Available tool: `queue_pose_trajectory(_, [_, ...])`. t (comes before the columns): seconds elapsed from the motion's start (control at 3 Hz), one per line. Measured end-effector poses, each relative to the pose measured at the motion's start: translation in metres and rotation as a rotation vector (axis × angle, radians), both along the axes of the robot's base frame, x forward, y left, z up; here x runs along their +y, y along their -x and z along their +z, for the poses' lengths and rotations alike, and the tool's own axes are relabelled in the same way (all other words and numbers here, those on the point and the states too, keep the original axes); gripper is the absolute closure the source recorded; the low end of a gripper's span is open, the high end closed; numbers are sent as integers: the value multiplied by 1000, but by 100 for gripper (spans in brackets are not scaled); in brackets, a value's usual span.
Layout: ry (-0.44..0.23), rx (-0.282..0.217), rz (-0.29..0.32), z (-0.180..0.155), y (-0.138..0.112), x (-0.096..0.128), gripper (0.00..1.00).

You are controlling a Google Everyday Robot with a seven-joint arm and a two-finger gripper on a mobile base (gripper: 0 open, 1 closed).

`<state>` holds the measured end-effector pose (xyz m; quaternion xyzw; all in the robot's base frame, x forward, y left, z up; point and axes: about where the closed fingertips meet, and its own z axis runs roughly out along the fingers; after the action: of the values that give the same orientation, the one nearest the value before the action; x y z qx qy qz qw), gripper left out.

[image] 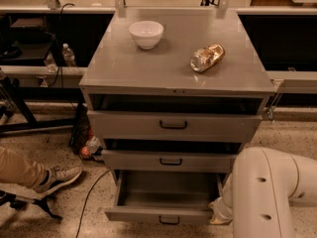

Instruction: Open bottom drawer

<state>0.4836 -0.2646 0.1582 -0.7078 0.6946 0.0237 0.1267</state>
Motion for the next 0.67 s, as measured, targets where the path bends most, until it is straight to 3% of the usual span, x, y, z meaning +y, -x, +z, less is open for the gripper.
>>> queue_pose_trajectory(0.33, [-16,30,-31,7,26,-3,100])
queue_pose_trajectory(0.67, [-16,31,-32,6,27,-3,85])
